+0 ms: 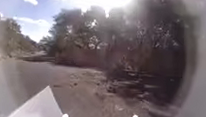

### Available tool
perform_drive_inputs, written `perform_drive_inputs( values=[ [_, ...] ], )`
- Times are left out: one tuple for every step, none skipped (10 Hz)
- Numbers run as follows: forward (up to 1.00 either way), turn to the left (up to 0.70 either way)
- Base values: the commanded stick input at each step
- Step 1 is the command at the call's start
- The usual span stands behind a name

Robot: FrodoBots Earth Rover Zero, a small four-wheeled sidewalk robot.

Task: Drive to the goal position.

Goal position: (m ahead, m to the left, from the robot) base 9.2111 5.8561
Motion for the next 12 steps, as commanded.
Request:
perform_drive_inputs(
  values=[
    [0.5, 0.0],
    [0.5, 0.0],
    [0.5, 0.0],
    [0.5, 0.0],
    [0.5, 0.0],
    [0.5, 0.0],
    [0.5, 0.0],
    [0.5, 0.0],
    [0.5, 0.0],
    [0.5, 0.0],
    [0.5, 0.0],
    [0.5, 0.0]
  ],
)
